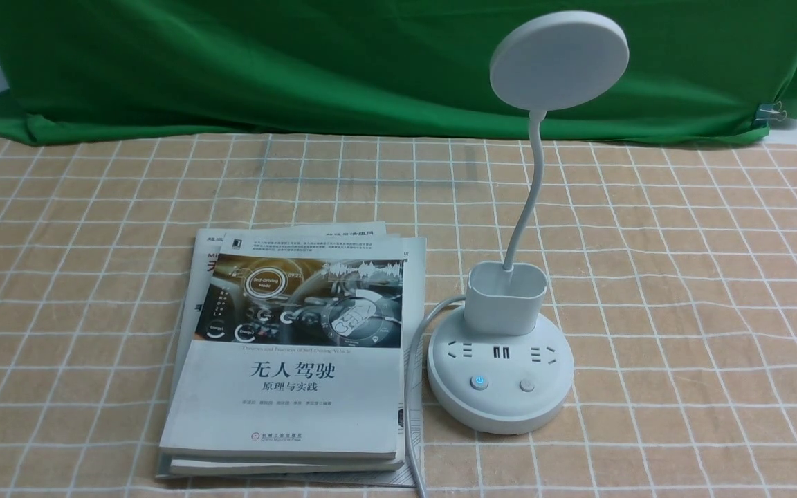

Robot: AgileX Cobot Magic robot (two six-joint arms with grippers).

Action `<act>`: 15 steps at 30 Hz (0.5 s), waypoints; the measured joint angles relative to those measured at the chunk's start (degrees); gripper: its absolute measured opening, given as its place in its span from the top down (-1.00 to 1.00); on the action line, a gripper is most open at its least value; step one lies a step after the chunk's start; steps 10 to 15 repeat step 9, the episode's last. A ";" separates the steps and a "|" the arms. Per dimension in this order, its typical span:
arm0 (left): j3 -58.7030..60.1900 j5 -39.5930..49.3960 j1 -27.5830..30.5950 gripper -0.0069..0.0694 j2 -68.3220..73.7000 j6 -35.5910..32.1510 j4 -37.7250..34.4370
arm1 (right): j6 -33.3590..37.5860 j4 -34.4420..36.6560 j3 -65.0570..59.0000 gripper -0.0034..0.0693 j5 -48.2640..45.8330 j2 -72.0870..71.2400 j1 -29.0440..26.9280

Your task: Turn off the desk lamp on the light coffee tablecloth by hand.

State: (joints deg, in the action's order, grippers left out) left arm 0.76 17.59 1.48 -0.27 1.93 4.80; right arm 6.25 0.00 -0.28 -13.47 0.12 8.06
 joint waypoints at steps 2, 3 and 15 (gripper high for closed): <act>0.00 0.00 0.00 0.81 0.00 0.00 0.00 | 0.04 0.00 0.00 0.46 0.00 0.00 0.00; 0.00 0.00 0.00 0.81 0.00 0.00 0.00 | 0.10 0.00 0.00 0.46 0.00 0.00 0.00; 0.00 0.00 0.00 0.81 0.00 0.00 0.00 | 0.10 0.00 0.00 0.42 0.00 0.00 0.00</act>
